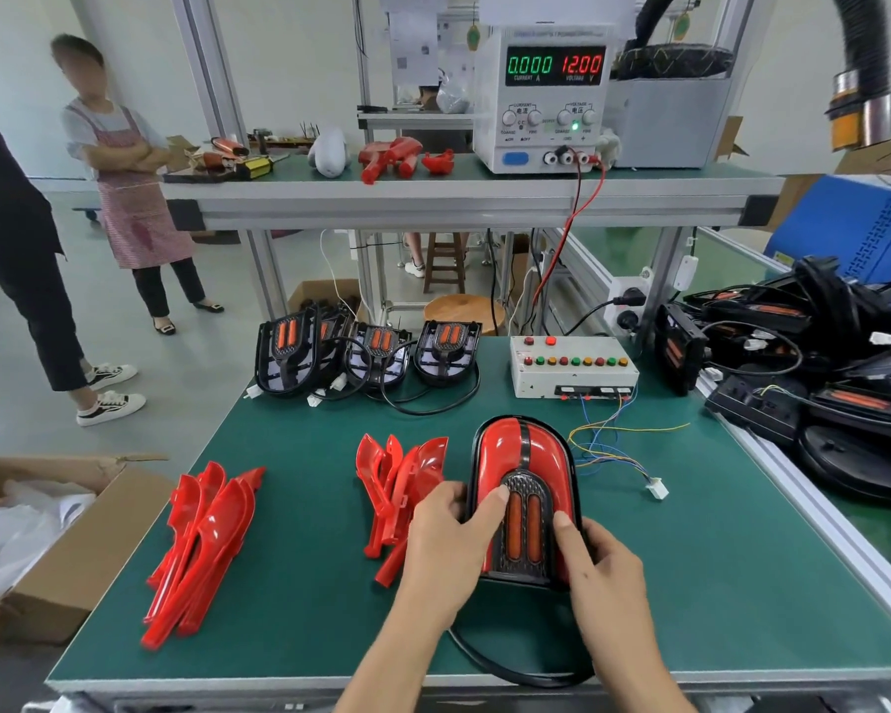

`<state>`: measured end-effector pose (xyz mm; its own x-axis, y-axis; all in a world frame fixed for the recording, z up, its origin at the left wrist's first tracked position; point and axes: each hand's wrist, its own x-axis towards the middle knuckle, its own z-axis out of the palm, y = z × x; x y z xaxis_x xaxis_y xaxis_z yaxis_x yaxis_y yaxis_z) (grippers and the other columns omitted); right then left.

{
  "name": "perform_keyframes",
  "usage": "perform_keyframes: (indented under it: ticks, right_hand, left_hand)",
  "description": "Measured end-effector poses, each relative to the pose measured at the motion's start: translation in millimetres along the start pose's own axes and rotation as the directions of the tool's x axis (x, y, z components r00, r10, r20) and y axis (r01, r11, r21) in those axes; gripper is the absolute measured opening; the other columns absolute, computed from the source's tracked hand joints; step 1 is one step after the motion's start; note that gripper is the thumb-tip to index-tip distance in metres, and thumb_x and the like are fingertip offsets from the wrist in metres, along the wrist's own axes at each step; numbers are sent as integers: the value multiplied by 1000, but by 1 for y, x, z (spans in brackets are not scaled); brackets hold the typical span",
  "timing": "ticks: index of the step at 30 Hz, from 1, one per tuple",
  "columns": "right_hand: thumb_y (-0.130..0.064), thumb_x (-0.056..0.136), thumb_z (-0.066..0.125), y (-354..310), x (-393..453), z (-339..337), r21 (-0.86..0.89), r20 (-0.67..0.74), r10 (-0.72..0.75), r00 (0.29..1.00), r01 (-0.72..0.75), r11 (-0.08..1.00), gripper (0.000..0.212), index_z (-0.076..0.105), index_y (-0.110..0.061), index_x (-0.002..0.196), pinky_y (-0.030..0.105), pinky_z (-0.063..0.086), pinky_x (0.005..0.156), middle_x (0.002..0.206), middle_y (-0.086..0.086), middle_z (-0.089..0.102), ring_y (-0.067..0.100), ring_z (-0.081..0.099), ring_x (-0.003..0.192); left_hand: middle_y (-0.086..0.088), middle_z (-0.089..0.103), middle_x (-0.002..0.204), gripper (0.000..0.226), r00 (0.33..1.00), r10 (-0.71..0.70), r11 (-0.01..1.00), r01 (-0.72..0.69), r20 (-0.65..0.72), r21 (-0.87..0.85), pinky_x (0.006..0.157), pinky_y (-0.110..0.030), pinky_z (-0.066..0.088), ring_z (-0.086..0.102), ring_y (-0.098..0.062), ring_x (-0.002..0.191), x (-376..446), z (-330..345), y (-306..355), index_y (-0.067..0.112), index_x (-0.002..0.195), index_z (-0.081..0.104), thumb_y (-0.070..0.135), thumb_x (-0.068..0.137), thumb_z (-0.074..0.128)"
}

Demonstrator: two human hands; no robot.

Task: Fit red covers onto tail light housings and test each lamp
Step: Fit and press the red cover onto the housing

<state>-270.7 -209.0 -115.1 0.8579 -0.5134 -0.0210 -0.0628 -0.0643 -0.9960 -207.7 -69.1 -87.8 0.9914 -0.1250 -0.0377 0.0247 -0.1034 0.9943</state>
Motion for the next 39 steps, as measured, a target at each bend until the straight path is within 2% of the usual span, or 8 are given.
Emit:
perform_keyframes:
  ticks: [3,9,12,16,21,28,33,39]
  right_hand:
    - [-62,86,62,-8,3,-7,-171,-36,-30,999,23,985,37,72,-32,105,20,47,82,97,-19,74,-11,65,91]
    - [-41,93,68,-57,44,-13,-393,13,-427,904,398,829,46,60,-24,135,25,32,109,132,-12,52,3,45,128]
    - [-51,93,65,-84,77,-14,-447,311,-262,914,384,808,45,62,-31,133,23,38,105,128,-15,57,-3,53,117]
    - [-60,89,66,-93,104,-21,-511,543,4,840,327,795,25,74,-39,101,30,53,95,103,-19,72,-2,66,94]
    - [-68,78,67,-75,100,-29,-357,441,-40,897,216,909,39,74,-30,82,26,53,69,78,-8,74,7,70,70]
    - [-52,84,75,-51,98,-35,-252,238,140,961,-78,965,43,75,-10,83,48,61,83,86,16,77,31,75,75]
    - [-52,84,75,-49,96,-38,-192,210,235,949,-196,962,55,73,1,100,50,63,82,89,19,77,39,76,83]
    - [-54,87,71,-44,91,-38,-200,224,258,940,-215,956,50,75,-6,102,42,63,80,86,12,79,32,77,78]
  left_hand:
    - [7,79,90,46,999,35,999,-35,17,29,86,-45,61,76,-13,85,2,-4,0,22,98,72,61,74,71]
    - [13,78,94,40,990,80,987,-95,119,129,87,-36,60,74,-7,90,4,-10,1,29,102,70,58,75,74]
    - [23,75,97,28,976,105,972,-140,189,187,84,-19,56,70,4,92,8,-10,2,36,101,68,52,79,76]
    - [19,76,100,37,967,97,976,-139,237,167,88,-32,60,72,-1,94,13,-8,2,35,109,69,54,79,78]
    - [23,75,100,42,982,131,973,-153,135,173,88,-25,56,70,4,95,16,-5,-1,36,107,74,64,75,77]
    - [22,73,104,48,999,43,996,-44,14,81,89,-19,49,65,8,100,0,-6,-8,33,110,70,72,86,57]
    - [9,75,111,26,982,-155,973,170,104,-156,104,-48,52,68,-17,112,-9,-2,-11,33,114,68,50,102,53]
    - [1,63,123,22,986,-156,983,161,61,-93,101,-34,51,64,-12,111,-10,12,-11,56,106,59,48,108,38]
